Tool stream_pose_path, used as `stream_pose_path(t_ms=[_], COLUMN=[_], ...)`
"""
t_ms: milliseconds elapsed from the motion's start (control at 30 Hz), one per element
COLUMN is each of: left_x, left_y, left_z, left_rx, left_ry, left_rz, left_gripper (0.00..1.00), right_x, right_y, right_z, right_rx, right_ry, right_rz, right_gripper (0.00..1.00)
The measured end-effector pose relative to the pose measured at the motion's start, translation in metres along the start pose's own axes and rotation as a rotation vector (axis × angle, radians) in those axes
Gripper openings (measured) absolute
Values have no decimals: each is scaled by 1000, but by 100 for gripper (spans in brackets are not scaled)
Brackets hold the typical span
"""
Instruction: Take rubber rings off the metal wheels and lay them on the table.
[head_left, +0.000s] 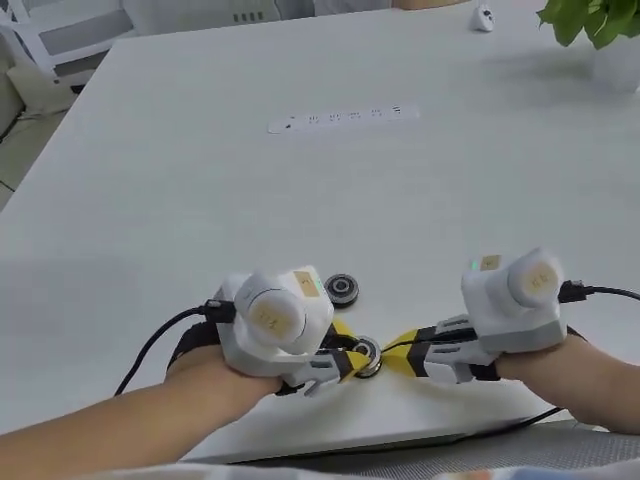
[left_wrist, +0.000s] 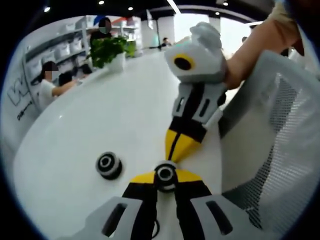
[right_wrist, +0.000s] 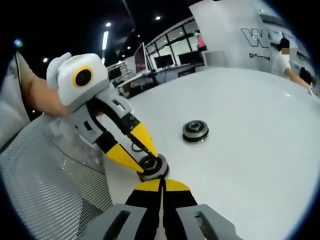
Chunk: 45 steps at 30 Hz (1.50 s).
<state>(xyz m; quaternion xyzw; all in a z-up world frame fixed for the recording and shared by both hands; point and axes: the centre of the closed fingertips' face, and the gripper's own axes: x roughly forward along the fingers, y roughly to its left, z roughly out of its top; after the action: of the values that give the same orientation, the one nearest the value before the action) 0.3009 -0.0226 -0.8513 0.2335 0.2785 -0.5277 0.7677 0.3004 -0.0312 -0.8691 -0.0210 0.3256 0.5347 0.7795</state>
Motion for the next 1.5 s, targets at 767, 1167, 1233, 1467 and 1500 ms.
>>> stream_pose_path(t_ms=[767, 1167, 1233, 1467, 1500], left_x=[1, 2, 2, 2, 2], left_y=[-1, -1, 0, -1, -1], left_z=[1, 1, 1, 1, 1], left_rx=[10, 10, 10, 10, 11], left_ry=[2, 6, 7, 9, 10], left_rz=[5, 11, 12, 11, 11], left_gripper=[12, 12, 12, 12, 12], right_x=[-9, -10, -10, -8, -8], right_y=[6, 9, 9, 13, 13], right_z=[15, 19, 19, 19, 19], right_rx=[351, 379, 382, 374, 372], right_ry=[-128, -138, -140, -134, -133], right_rz=[59, 77, 80, 101, 104], right_gripper=[0, 0, 0, 0, 0])
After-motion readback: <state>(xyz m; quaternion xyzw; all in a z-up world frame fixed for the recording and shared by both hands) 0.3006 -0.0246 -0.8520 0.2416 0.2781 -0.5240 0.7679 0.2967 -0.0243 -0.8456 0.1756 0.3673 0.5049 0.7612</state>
